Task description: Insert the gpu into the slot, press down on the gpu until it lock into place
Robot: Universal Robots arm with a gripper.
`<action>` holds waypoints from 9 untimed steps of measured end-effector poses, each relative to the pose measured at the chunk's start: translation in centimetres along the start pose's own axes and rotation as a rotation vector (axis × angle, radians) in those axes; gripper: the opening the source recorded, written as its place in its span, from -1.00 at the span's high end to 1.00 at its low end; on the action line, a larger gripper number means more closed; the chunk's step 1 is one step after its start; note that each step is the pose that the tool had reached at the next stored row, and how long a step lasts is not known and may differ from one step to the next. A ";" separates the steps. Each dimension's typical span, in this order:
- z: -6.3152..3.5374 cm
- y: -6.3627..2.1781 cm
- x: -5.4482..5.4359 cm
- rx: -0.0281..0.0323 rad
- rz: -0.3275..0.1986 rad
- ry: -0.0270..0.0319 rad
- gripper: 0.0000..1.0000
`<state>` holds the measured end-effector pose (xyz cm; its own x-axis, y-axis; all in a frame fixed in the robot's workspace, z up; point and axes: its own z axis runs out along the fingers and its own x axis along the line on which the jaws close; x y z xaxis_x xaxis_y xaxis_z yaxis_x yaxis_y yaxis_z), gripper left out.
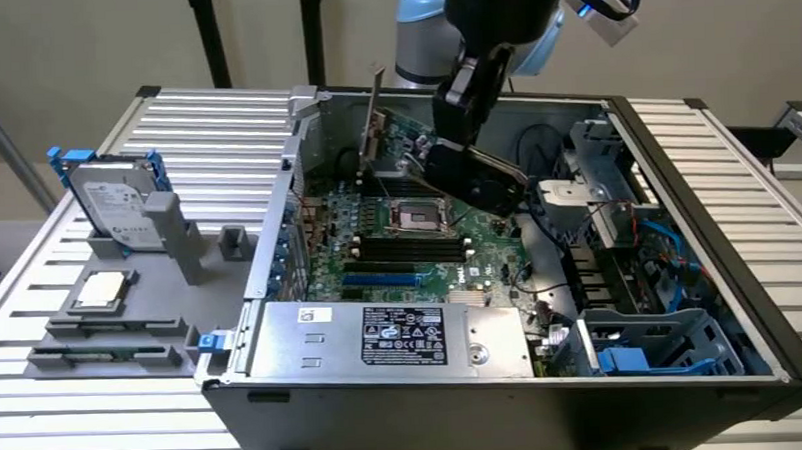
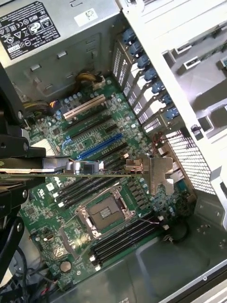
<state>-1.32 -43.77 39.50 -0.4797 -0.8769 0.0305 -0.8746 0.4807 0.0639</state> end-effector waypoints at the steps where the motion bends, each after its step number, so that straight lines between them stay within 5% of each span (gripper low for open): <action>1: 0.04 0.00 0.0 0.0023 -0.015 -0.0015 0.47; 5: 0.14 -0.01 0.0 0.0056 -0.068 -0.0184 0.47; 7: 0.18 -0.01 0.0 0.0020 -0.089 -0.0300 0.47; 9: 0.18 -0.01 0.0 0.0019 -0.091 -0.0304 0.47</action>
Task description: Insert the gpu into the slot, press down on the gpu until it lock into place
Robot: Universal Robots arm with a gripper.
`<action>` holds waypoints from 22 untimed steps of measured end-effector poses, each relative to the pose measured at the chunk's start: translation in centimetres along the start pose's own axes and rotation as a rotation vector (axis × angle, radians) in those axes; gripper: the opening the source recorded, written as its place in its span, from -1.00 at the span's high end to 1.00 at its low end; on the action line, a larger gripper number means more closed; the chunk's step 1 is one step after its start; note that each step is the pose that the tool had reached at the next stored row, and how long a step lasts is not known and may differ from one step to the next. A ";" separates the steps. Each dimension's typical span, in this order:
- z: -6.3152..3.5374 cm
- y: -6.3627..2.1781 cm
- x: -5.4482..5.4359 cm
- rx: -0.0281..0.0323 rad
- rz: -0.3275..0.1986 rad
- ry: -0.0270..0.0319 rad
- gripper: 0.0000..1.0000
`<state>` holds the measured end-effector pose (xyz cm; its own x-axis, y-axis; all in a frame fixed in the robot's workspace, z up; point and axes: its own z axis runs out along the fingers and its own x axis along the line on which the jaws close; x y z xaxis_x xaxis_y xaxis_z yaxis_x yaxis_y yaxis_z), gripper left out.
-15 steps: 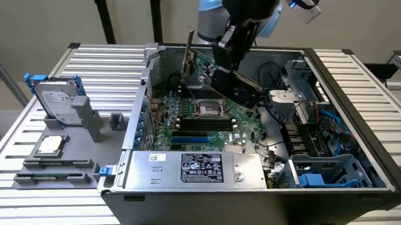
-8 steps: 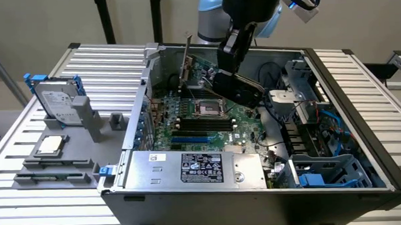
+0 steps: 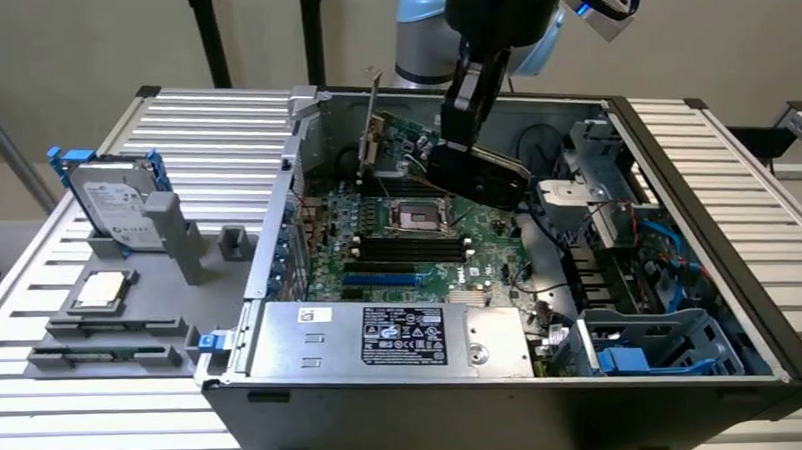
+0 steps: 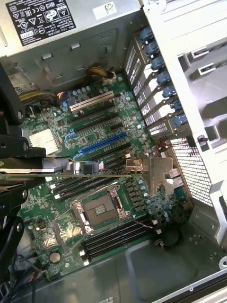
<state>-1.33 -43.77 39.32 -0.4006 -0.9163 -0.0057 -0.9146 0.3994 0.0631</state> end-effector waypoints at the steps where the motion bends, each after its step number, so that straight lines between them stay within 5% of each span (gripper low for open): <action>1: 0.00 0.00 0.0 -0.0001 0.000 0.0000 0.47; 16: 0.00 0.00 0.0 -0.0003 -0.003 -0.0003 0.47; 20: 0.15 0.09 0.0 -0.0096 -0.047 -0.0185 0.47; 22: 0.24 0.09 0.0 -0.0118 -0.078 -0.0216 0.47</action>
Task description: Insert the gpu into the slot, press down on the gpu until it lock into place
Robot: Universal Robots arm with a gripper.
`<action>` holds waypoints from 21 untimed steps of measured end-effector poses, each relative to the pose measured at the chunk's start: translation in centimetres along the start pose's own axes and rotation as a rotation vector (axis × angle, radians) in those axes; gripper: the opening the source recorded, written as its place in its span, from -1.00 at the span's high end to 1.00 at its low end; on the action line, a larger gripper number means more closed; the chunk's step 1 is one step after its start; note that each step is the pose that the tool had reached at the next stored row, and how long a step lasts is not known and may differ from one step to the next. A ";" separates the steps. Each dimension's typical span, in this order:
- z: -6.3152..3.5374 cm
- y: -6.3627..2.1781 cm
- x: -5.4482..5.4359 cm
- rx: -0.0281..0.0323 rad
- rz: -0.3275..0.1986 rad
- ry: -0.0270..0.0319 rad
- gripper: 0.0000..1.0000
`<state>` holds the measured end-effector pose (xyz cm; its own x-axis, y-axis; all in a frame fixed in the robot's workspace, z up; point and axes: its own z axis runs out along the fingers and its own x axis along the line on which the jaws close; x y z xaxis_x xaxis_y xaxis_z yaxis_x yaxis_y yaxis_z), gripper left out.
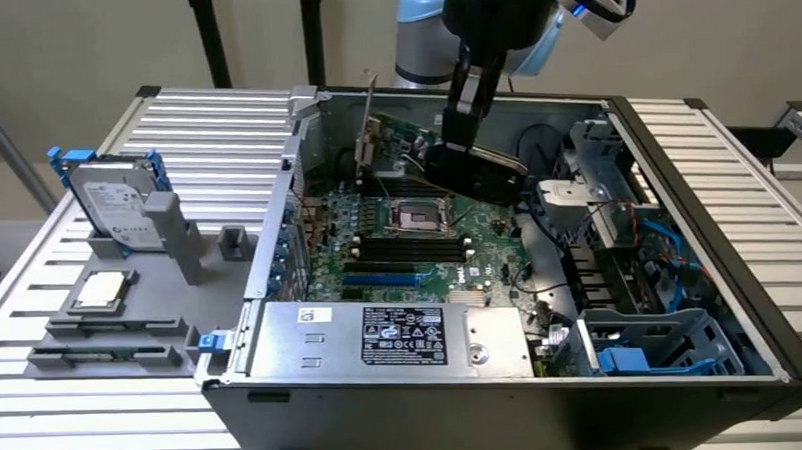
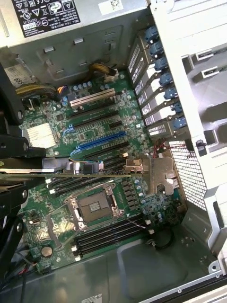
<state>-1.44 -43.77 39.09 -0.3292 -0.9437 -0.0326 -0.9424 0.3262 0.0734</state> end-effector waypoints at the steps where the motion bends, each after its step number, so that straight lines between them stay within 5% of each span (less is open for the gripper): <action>1: 0.02 0.00 0.0 0.0003 -0.018 0.0012 0.47; 12: 0.77 -0.04 0.0 0.0184 -0.195 0.0062 0.47; 21: 1.82 1.17 0.6 0.0491 -0.225 -0.0026 0.47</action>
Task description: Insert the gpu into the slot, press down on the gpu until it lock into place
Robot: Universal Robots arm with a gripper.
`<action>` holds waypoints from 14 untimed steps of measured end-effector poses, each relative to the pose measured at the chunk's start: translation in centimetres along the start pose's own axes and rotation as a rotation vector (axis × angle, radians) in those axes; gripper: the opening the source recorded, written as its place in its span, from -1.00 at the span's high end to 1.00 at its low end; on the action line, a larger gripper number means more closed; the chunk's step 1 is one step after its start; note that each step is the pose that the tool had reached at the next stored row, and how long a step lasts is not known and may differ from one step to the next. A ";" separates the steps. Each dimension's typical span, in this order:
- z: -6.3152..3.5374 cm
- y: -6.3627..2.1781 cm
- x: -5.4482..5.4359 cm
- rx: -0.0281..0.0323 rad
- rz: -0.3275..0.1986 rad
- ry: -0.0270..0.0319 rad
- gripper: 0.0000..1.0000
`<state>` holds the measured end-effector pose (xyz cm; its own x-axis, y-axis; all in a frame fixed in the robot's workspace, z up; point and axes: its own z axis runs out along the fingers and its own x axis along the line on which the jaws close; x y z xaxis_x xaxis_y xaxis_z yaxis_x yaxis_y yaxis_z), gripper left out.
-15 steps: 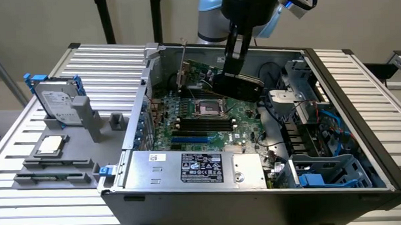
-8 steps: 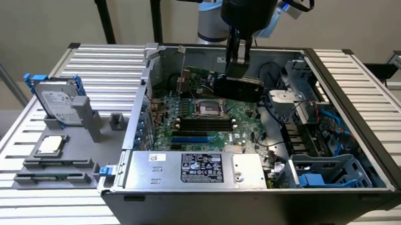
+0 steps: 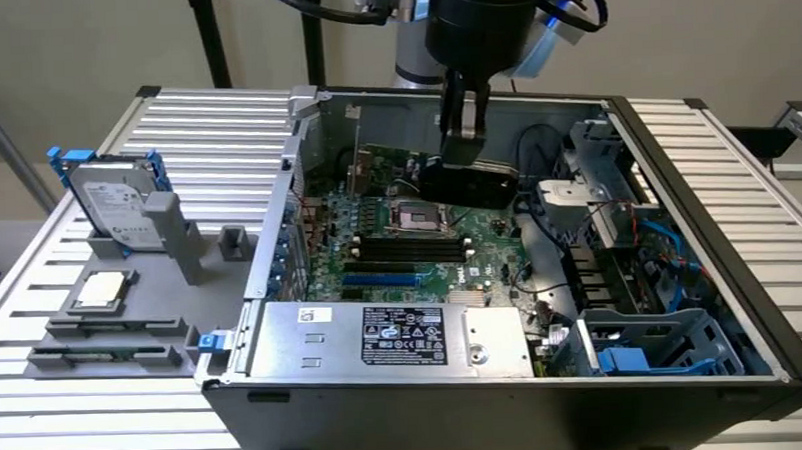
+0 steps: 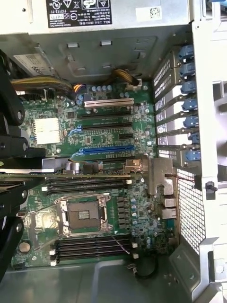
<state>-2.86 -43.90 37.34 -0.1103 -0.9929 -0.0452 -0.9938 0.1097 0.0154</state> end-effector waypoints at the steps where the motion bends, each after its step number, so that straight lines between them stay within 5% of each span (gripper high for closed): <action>1: 0.11 0.19 0.1 0.0033 -0.001 -0.0010 0.47; 7: 0.70 1.28 0.4 0.0184 -0.006 -0.0117 0.47; 14: 0.71 1.34 0.4 0.0186 -0.006 -0.0116 0.47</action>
<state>-4.26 -44.16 36.63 -0.1041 -0.9929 -0.0568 -0.9945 0.1045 -0.0034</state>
